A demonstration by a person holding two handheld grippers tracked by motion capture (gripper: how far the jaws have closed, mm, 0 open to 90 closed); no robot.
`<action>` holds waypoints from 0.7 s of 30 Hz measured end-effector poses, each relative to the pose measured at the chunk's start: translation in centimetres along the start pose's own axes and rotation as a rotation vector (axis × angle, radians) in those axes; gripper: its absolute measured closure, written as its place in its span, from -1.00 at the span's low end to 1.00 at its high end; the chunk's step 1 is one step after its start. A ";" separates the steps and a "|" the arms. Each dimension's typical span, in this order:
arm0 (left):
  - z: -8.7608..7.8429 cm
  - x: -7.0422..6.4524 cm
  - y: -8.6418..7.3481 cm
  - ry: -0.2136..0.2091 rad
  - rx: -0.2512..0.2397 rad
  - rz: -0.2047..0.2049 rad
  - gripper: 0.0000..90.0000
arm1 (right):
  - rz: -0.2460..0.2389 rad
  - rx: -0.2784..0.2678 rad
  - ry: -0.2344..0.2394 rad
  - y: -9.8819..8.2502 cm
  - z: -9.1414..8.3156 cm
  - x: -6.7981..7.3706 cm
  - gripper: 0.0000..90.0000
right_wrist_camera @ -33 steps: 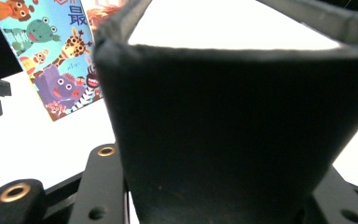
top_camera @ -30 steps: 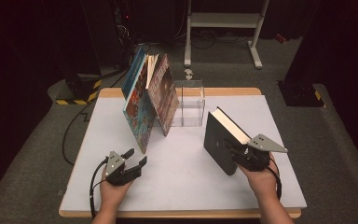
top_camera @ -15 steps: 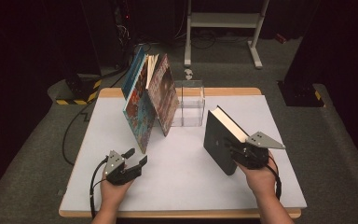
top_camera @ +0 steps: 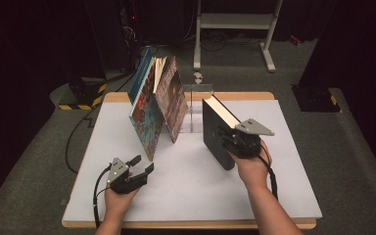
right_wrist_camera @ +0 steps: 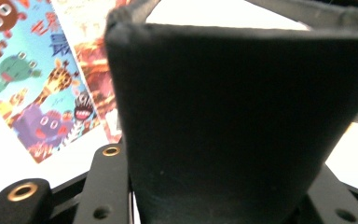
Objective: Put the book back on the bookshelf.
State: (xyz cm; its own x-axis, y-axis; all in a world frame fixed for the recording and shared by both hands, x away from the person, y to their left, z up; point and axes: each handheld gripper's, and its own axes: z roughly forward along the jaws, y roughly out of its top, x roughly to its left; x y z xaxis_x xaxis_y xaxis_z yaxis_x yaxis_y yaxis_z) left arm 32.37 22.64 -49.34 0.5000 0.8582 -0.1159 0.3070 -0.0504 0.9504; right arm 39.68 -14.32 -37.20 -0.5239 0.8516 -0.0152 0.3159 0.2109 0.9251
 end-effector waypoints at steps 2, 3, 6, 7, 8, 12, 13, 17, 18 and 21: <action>0.0 0.0 0.0 -0.004 -0.003 -0.004 -0.19 | 0.003 -0.002 -0.015 0.7 1.5 0.5 0.21; 0.0 0.0 0.0 -0.005 -0.004 -0.001 -0.19 | 0.003 -0.002 -0.015 0.7 1.5 0.5 0.21; 0.0 0.1 0.0 -0.009 -0.004 -0.002 -0.19 | 0.018 -0.014 -0.034 1.4 3.3 0.9 0.21; 0.0 0.1 0.0 -0.009 -0.004 -0.002 -0.19 | 0.017 -0.019 -0.041 1.6 3.7 1.0 0.20; -0.1 0.1 0.0 -0.010 -0.005 -0.002 -0.19 | 0.020 -0.023 -0.053 1.8 4.1 1.1 0.21; -0.1 0.1 0.0 -0.016 -0.006 -0.001 -0.19 | 0.030 -0.024 -0.075 2.5 5.9 1.0 0.20; -0.1 0.1 0.0 -0.019 -0.006 -0.003 -0.19 | 0.030 -0.024 -0.075 2.5 5.9 1.0 0.20; -0.1 0.0 0.0 -0.026 -0.007 -0.006 -0.19 | 0.028 -0.026 -0.110 3.1 7.7 1.1 0.21; -0.1 0.0 0.0 -0.030 -0.010 -0.010 -0.19 | 0.031 -0.024 -0.114 3.2 8.2 1.0 0.20; -0.1 -0.1 0.0 -0.038 -0.013 -0.016 -0.19 | 0.047 -0.023 -0.135 3.7 9.7 0.7 0.20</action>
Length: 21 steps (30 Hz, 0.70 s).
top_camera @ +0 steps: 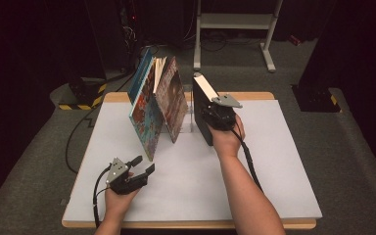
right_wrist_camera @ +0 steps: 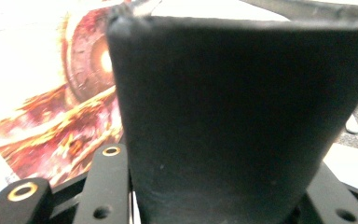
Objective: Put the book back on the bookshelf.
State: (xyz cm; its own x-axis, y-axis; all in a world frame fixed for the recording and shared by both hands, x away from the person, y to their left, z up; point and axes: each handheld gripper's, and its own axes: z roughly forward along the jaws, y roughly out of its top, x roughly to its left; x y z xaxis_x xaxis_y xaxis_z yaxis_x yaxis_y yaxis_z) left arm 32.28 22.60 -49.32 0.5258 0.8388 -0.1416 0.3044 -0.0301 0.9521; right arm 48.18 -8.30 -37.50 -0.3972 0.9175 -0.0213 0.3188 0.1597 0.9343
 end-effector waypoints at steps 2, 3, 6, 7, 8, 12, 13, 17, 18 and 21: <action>0.0 0.0 0.0 -0.003 0.000 0.001 -0.19 | 0.005 -0.002 -0.003 0.1 0.3 -0.1 0.20; 0.0 0.0 0.0 -0.005 0.002 0.003 -0.19 | 0.010 -0.002 -0.005 0.2 0.6 -0.1 0.20; 0.0 0.0 0.0 -0.006 0.002 0.004 -0.19 | 0.009 0.005 -0.017 0.4 1.5 -0.1 0.20; 0.0 0.0 0.0 -0.007 0.000 0.003 -0.19 | 0.004 0.007 -0.024 0.5 1.8 -0.1 0.20; 0.0 0.0 0.0 -0.006 -0.003 0.002 -0.19 | 0.001 0.006 -0.030 0.5 2.1 -0.1 0.20; -0.1 0.2 0.1 -0.004 -0.005 -0.005 -0.19 | 0.028 0.004 -0.032 0.8 3.4 -0.4 0.20; -0.1 0.2 0.1 -0.005 -0.006 -0.005 -0.19 | 0.026 0.001 -0.037 0.9 3.7 -0.4 0.20; -0.1 0.1 0.1 -0.009 -0.007 -0.005 -0.19 | 0.024 0.003 -0.044 1.1 4.7 -0.2 0.20; -0.1 0.1 0.1 -0.010 -0.007 -0.004 -0.19 | 0.025 0.005 -0.047 1.1 4.9 -0.2 0.20; -0.1 0.1 0.1 -0.008 -0.007 -0.006 -0.19 | 0.026 0.011 -0.055 1.1 5.4 -0.3 0.20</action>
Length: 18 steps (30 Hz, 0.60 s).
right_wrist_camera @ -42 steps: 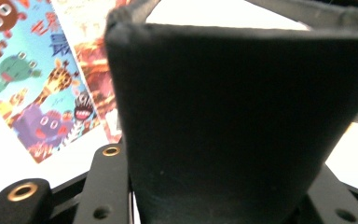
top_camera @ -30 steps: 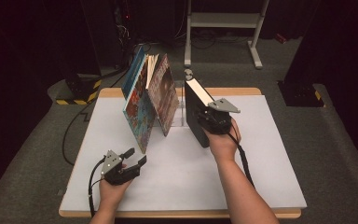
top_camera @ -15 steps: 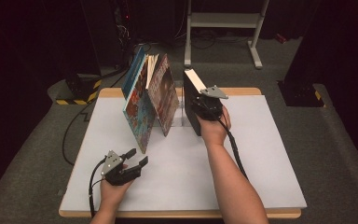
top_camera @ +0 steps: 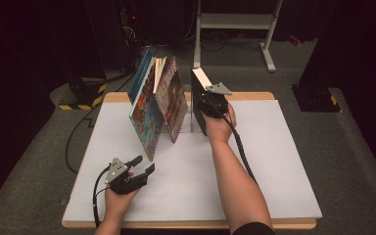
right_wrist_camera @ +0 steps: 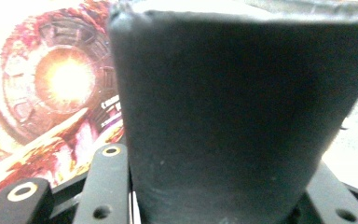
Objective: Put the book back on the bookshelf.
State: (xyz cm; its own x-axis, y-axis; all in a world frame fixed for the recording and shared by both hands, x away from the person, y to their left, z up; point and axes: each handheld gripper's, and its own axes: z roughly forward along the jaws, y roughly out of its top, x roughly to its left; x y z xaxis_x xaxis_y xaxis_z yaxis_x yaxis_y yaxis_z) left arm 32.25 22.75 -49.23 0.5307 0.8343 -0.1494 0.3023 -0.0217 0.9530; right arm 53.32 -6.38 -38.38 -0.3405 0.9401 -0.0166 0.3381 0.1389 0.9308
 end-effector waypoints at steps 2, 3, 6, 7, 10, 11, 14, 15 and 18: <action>0.0 0.0 0.0 -0.001 -0.004 -0.002 -0.19 | 0.004 0.001 -0.004 0.0 0.3 0.0 0.20; 0.0 0.0 0.0 -0.001 -0.004 -0.002 -0.19 | 0.005 0.000 -0.005 0.0 0.4 0.0 0.20; 0.0 0.0 0.0 -0.002 0.000 -0.003 -0.19 | 0.007 -0.005 -0.009 0.1 0.7 0.0 0.20; 0.1 0.0 0.0 -0.003 -0.002 -0.002 -0.19 | 0.011 -0.004 -0.010 0.1 0.8 0.0 0.20; 0.0 0.0 0.0 -0.002 0.000 -0.002 -0.19 | 0.010 -0.008 -0.010 0.1 1.0 -0.1 0.20; 0.0 0.1 0.0 0.000 -0.001 0.001 -0.19 | 0.015 -0.013 -0.012 0.0 1.1 -0.1 0.20; 0.0 0.1 0.0 -0.001 0.000 -0.001 -0.19 | 0.008 -0.013 -0.015 -0.1 1.2 0.0 0.20; 0.1 0.1 0.0 -0.002 0.000 -0.002 -0.19 | 0.009 -0.008 -0.014 -0.3 1.4 0.0 0.20; 0.1 0.0 0.0 -0.003 -0.001 0.000 -0.19 | 0.013 -0.014 -0.012 -0.7 1.4 -0.1 0.19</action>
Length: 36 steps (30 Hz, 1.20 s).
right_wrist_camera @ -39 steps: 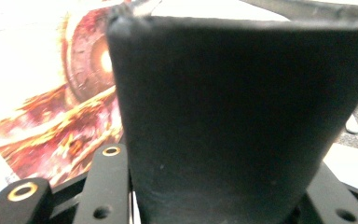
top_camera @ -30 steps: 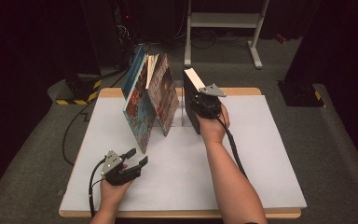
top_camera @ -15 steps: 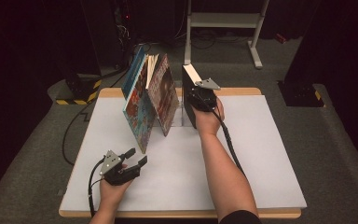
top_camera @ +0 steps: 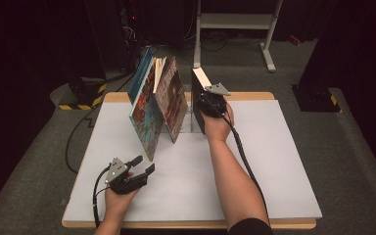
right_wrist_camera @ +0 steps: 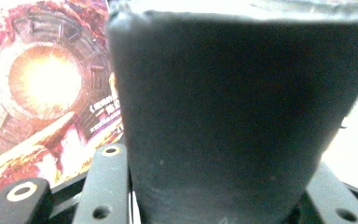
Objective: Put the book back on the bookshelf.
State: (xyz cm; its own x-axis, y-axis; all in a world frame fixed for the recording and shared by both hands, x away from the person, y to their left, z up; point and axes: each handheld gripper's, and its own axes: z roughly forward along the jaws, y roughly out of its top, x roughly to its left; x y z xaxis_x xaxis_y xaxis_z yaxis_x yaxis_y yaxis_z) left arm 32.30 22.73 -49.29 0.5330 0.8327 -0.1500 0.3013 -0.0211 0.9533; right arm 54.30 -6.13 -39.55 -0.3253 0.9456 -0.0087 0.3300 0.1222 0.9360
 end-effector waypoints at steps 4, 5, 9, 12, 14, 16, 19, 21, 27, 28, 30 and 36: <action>0.0 -0.1 0.0 -0.002 0.003 -0.002 -0.19 | 0.006 0.001 0.001 -0.4 -0.2 0.0 0.17; 0.0 -0.1 0.0 -0.002 0.003 -0.002 -0.19 | 0.005 0.002 0.000 -0.5 -0.3 0.1 0.17; 0.0 -0.1 0.0 -0.002 0.002 0.001 -0.19 | -0.002 0.010 -0.005 -0.9 -0.4 0.3 0.16; -0.1 -0.1 0.1 -0.001 0.000 -0.003 -0.19 | 0.002 0.002 -0.007 -1.1 -0.5 0.4 0.15; -0.1 -0.1 0.1 -0.002 0.001 -0.003 -0.19 | 0.017 0.004 -0.001 -1.0 -0.5 0.3 0.13; -0.1 -0.1 0.1 -0.002 0.003 -0.001 -0.19 | 0.022 0.004 0.008 -1.0 -0.5 0.1 0.11; -0.1 -0.1 0.0 -0.004 0.003 0.000 -0.19 | 0.033 0.004 0.022 -0.9 -0.6 0.0 0.06; -0.1 -0.1 0.0 -0.004 0.003 -0.001 -0.19 | 0.032 0.008 0.039 -0.9 -0.9 -0.2 0.02; 0.1 -0.2 0.0 -0.002 -0.004 -0.005 -0.19 | 0.013 0.016 0.110 -1.7 -2.6 -1.0 -0.03; 0.1 -0.2 0.0 -0.002 -0.004 -0.005 -0.19 | 0.013 0.016 0.110 -1.7 -2.6 -1.0 -0.03; 0.1 -0.2 0.0 -0.002 -0.002 -0.005 -0.19 | -0.009 0.016 0.133 -2.0 -3.4 -1.2 -0.04; 0.2 -0.4 -0.1 -0.005 0.003 -0.005 -0.19 | -0.022 0.011 0.174 -2.7 -4.4 -2.0 -0.01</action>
State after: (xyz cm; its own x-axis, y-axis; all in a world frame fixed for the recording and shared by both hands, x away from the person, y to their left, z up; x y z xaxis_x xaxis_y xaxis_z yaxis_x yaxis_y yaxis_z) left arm 32.23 22.30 -49.35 0.5352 0.8302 -0.1560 0.3062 -0.0186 0.9518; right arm 50.20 -9.63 -40.49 -0.4804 0.8765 0.0330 0.3310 0.1463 0.9322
